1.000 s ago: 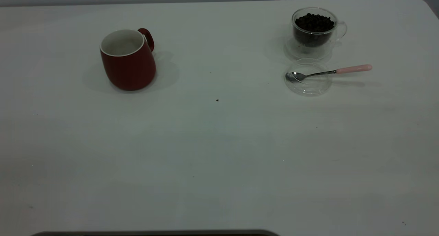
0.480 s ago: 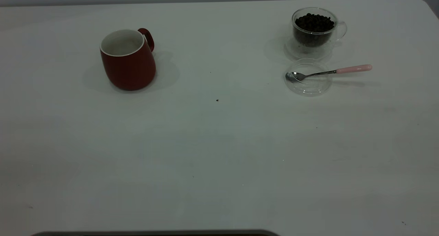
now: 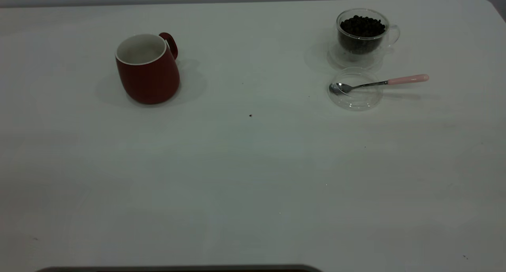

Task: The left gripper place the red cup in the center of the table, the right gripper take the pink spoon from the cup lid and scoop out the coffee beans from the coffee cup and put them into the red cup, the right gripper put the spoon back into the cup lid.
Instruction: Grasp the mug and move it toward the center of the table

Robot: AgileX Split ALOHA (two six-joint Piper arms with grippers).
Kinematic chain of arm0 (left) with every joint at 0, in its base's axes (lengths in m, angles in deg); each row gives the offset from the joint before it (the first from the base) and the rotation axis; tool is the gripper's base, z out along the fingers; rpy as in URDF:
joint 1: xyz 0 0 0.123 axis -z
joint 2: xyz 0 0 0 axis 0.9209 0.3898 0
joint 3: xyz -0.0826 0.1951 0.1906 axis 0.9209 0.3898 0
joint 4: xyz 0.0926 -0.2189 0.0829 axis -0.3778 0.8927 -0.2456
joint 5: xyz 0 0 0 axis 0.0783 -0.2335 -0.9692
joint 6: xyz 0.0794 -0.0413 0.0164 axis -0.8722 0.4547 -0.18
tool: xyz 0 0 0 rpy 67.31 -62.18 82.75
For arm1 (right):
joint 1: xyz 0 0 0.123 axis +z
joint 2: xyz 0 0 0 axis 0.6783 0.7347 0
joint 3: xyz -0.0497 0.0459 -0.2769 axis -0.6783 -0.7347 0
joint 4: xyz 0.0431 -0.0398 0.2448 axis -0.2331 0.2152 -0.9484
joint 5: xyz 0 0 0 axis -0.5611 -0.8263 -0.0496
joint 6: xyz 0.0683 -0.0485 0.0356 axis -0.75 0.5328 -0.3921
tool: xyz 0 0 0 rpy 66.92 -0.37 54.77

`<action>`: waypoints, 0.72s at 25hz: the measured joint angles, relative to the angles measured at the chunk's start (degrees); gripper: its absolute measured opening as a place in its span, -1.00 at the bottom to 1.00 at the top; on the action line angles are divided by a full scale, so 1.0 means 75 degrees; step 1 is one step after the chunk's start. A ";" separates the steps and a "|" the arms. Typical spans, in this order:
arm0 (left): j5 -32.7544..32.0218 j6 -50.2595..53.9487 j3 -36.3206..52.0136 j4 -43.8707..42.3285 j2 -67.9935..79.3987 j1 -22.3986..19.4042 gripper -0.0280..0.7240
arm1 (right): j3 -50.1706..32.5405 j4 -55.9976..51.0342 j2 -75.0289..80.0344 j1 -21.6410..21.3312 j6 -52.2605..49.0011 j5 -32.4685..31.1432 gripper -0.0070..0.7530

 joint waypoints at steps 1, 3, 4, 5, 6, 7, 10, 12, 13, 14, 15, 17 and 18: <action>0.0000 0.0058 -0.0046 -0.0027 0.0425 0.0000 0.64 | 0.0000 0.0000 0.0000 0.0000 0.0000 0.0000 0.26; 0.0115 0.0125 -0.0143 -0.0047 0.1360 0.0000 0.64 | 0.0000 0.0000 0.0000 0.0000 0.0000 0.0000 0.26; 0.0312 0.0142 -0.0182 -0.0052 0.1914 0.0000 0.64 | 0.0000 0.0000 0.0000 0.0000 0.0000 0.0000 0.26; 0.0521 0.0142 -0.0225 -0.0052 0.2483 0.0000 0.64 | 0.0000 0.0000 0.0000 0.0000 0.0000 0.0000 0.26; 0.0867 0.0142 -0.0257 -0.0056 0.3047 0.0000 0.64 | 0.0000 0.0000 0.0000 0.0000 0.0000 0.0000 0.26; 0.1241 0.0142 -0.0305 -0.0061 0.3518 0.0000 0.64 | 0.0000 0.0000 0.0000 0.0000 0.0000 0.0000 0.26; 0.2324 0.0107 -0.0529 -0.0092 0.5100 0.0000 0.64 | 0.0000 0.0000 0.0000 0.0000 0.0000 0.0000 0.26; 0.3000 0.0088 -0.0769 -0.0263 0.6178 0.0000 0.64 | 0.0000 0.0000 0.0000 0.0000 0.0000 0.0000 0.26; 0.3223 0.0078 -0.0890 -0.0342 0.6719 0.0000 0.64 | 0.0000 0.0000 0.0000 0.0000 0.0000 0.0000 0.26; 0.3454 0.0079 -0.1053 -0.0405 0.7163 0.0000 0.64 | 0.0000 0.0000 0.0000 0.0000 0.0000 0.0000 0.26; 0.3649 0.0076 -0.1230 -0.0440 0.7684 0.0000 0.64 | 0.0000 0.0000 0.0000 0.0000 0.0000 0.0000 0.26; 0.4029 -0.0001 -0.1583 -0.0554 0.8633 -0.0029 0.64 | 0.0000 0.0000 0.0000 0.0000 0.0000 0.0000 0.26; 0.4217 -0.0036 -0.1792 -0.0637 0.9147 -0.0067 0.64 | 0.0000 0.0000 0.0000 0.0000 0.0000 0.0000 0.26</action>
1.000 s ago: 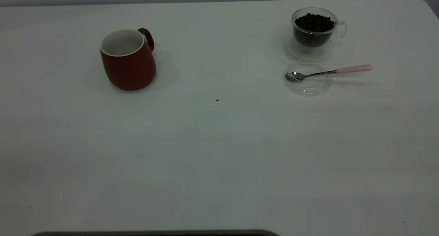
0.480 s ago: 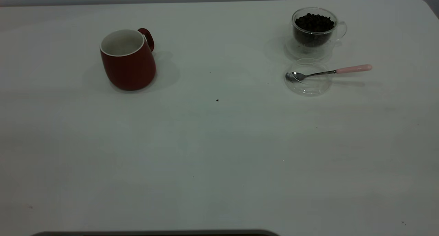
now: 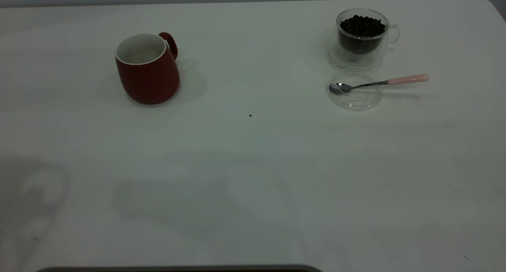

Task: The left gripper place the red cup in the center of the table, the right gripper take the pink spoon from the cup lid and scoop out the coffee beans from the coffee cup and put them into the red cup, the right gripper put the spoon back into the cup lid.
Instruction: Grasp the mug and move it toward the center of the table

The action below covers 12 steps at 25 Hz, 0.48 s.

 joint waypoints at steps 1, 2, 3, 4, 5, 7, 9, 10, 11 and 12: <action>0.0158 -0.0035 -0.0240 -0.0065 0.0516 -0.0040 0.64 | 0.0000 0.0000 0.0000 0.0000 0.0000 0.0000 0.26; 0.0255 -0.0060 -0.0464 -0.0113 0.1035 -0.0080 0.64 | 0.0000 0.0000 0.0000 0.0000 0.0000 0.0000 0.26; 0.0335 -0.0104 -0.0754 -0.0146 0.1467 -0.0132 0.64 | 0.0000 0.0000 0.0000 0.0000 0.0000 0.0000 0.26; 0.0398 -0.0170 -0.1078 -0.0192 0.1986 -0.0170 0.64 | 0.0000 0.0000 0.0000 0.0000 0.0000 0.0000 0.26; 0.0406 -0.0170 -0.1426 -0.0199 0.2497 -0.0172 0.64 | 0.0000 0.0000 0.0000 0.0000 0.0000 0.0000 0.26; 0.0353 -0.0375 -0.2115 -0.0205 0.3362 -0.0181 0.64 | 0.0000 0.0000 0.0000 0.0000 0.0000 0.0000 0.26; 0.0254 -0.0733 -0.2820 -0.0195 0.4181 -0.0162 0.64 | 0.0000 0.0000 0.0000 0.0000 0.0000 0.0000 0.26; 0.0221 -0.0968 -0.3201 -0.0180 0.4497 -0.0161 0.64 | 0.0000 0.0000 0.0000 0.0000 0.0000 0.0000 0.26; 0.0212 -0.1180 -0.3586 -0.0132 0.4861 -0.0146 0.64 | 0.0000 0.0000 0.0000 0.0000 0.0000 0.0000 0.26; 0.0204 -0.1451 -0.3969 -0.0072 0.5221 -0.0146 0.64 | 0.0000 0.0000 0.0000 0.0000 0.0000 0.0000 0.26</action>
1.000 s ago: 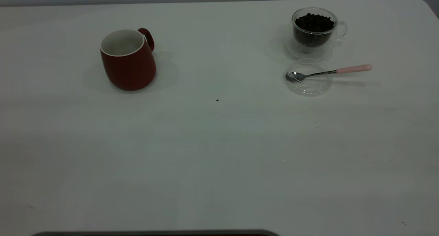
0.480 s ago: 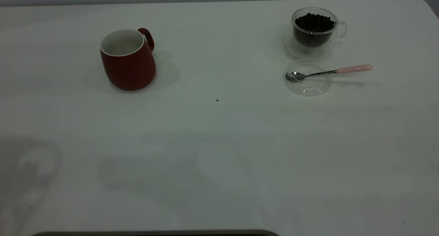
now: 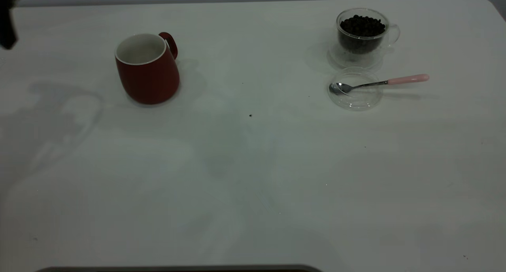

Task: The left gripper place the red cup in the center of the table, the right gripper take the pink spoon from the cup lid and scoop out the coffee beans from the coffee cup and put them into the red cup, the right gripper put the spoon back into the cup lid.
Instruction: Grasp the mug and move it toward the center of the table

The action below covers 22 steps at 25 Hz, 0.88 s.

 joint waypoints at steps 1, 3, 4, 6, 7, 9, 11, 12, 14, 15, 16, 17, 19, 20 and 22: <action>-0.0008 -0.0285 -0.0312 0.0028 0.0350 0.0018 0.64 | 0.0000 0.0000 0.0000 0.0000 0.0000 0.0000 0.26; -0.0103 -0.0921 -0.1029 0.0028 0.0958 0.0065 0.64 | 0.0000 0.0000 0.0000 0.0000 0.0000 0.0000 0.26; -0.0170 -0.1357 -0.1317 0.0028 0.1272 0.0096 0.64 | 0.0000 0.0000 0.0000 0.0000 0.0000 0.0000 0.26; -0.0328 -0.2213 -0.1996 0.0036 0.1813 0.0186 0.64 | 0.0000 0.0000 0.0000 0.0000 0.0000 0.0000 0.26; -0.0366 -0.2676 -0.2320 0.0043 0.2088 0.0241 0.64 | 0.0000 0.0000 0.0000 0.0000 0.0000 0.0000 0.26; -0.0364 -0.3630 -0.2861 0.0051 0.2571 0.0364 0.64 | 0.0000 0.0000 0.0000 0.0000 0.0000 0.0000 0.26; -0.0320 -0.4495 -0.3347 0.0051 0.3044 0.0518 0.64 | 0.0000 0.0000 0.0000 0.0000 0.0000 0.0000 0.26; -0.0293 -0.4971 -0.3509 0.0051 0.3213 0.0617 0.64 | 0.0000 0.0000 0.0000 0.0000 0.0000 0.0000 0.26; -0.0265 -0.5915 -0.3753 0.0059 0.3525 0.0823 0.64 | 0.0000 0.0000 0.0000 0.0000 0.0000 0.0000 0.26; -0.0244 -0.6427 -0.3794 0.0095 0.3629 0.0899 0.64 | 0.0000 0.0000 0.0000 0.0000 0.0000 0.0000 0.26; -0.0229 -0.6919 -0.3814 0.0187 0.3693 0.0970 0.64 | 0.0000 0.0000 0.0000 0.0000 0.0000 0.0000 0.26; -0.0229 -0.7313 -0.3823 0.0380 0.3733 0.1027 0.64 | 0.0000 0.0000 0.0000 0.0000 0.0000 0.0000 0.26; -0.0261 -0.8223 -0.3823 0.0881 0.3788 0.1073 0.64 | 0.0000 0.0000 0.0000 0.0000 0.0000 0.0000 0.26; -0.0302 -0.8661 -0.3823 0.1214 0.3796 0.1073 0.64 | 0.0000 0.0000 0.0000 0.0000 0.0000 0.0000 0.26; -0.0388 -0.9408 -0.3823 0.1883 0.3802 0.1073 0.64 | 0.0000 0.0000 0.0000 0.0000 0.0000 0.0000 0.26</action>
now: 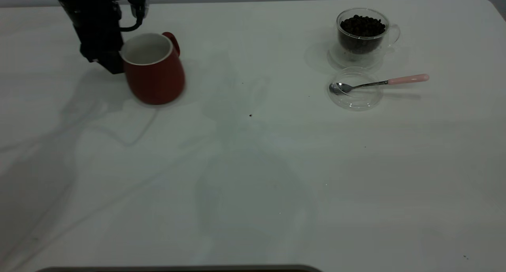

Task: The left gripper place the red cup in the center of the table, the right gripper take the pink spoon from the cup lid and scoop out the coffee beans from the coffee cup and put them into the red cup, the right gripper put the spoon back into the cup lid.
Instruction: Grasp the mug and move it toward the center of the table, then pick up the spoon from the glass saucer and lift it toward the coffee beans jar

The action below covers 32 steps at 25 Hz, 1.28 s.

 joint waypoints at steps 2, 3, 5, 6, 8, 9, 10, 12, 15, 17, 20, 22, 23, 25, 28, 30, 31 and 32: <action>-0.0072 -0.0586 0.0000 0.0725 0.0002 0.0000 0.64 | 0.0000 0.0000 0.0000 0.0000 0.0000 0.0000 0.26; -0.0138 -0.0840 0.0000 0.1039 0.0009 0.0000 0.64 | 0.0000 0.0000 0.0000 0.0000 0.0000 0.0000 0.26; -0.0266 -0.1173 0.0000 0.1480 0.0009 0.0037 0.64 | 0.0000 0.0000 0.0000 0.0000 0.0000 0.0000 0.26; -0.0328 -0.1292 0.0000 0.1652 0.0009 0.0072 0.64 | 0.0000 0.0000 0.0000 0.0000 0.0000 0.0000 0.26; -0.0396 -0.1468 0.0000 0.1864 0.0009 0.0172 0.64 | 0.0000 0.0000 0.0000 0.0000 0.0000 0.0000 0.26; -0.0408 -0.1498 0.0000 0.1955 0.0009 0.0245 0.64 | 0.0000 0.0000 0.0000 0.0000 0.0000 0.0000 0.26; -0.0408 -0.1506 0.0000 0.2033 0.0009 0.0333 0.64 | 0.0000 0.0000 0.0000 0.0000 0.0000 0.0000 0.26; -0.0401 -0.1513 0.0000 0.2169 0.0009 0.0518 0.64 | 0.0000 0.0000 0.0000 0.0000 0.0000 0.0000 0.26; -0.0269 -0.1513 -0.0002 0.2335 0.0041 0.0797 0.64 | 0.0000 0.0000 0.0000 0.0000 0.0000 0.0000 0.26; -0.0169 -0.1513 -0.0002 0.2367 0.0064 0.0930 0.64 | 0.0000 0.0000 0.0000 0.0000 0.0000 0.0000 0.26; -0.0163 -0.1513 -0.0002 0.2416 0.0064 0.0971 0.64 | 0.0000 0.0000 0.0000 0.0000 0.0000 0.0000 0.26; -0.0176 -0.1478 -0.0002 0.2415 0.0064 0.0971 0.64 | 0.0000 0.0000 0.0000 0.0000 0.0000 0.0000 0.26; -0.0243 -0.1431 -0.0009 0.2366 0.0064 0.0971 0.64 | 0.0000 0.0000 0.0000 0.0000 0.0000 0.0000 0.26; -0.0479 -0.1214 -0.0010 0.2055 0.0033 0.0971 0.64 | 0.0000 0.0000 0.0000 0.0000 0.0000 0.0000 0.26; -0.0994 -0.0391 -0.0010 0.1030 -0.0231 0.0971 0.64 | 0.0000 0.0000 0.0000 0.0000 0.0000 0.0000 0.26; -0.1243 0.0583 -0.0010 0.0227 -0.0540 0.0971 0.64 | 0.0000 0.0000 0.0000 0.0000 0.0000 0.0000 0.26; -0.1389 0.1062 -0.0010 -0.0211 -0.0735 0.0971 0.64 | 0.0000 0.0000 0.0000 0.0000 0.0000 0.0000 0.26; -0.1523 0.1667 -0.0010 -0.0541 -0.0957 0.0971 0.64 | 0.0000 0.0000 0.0000 0.0000 0.0000 0.0000 0.26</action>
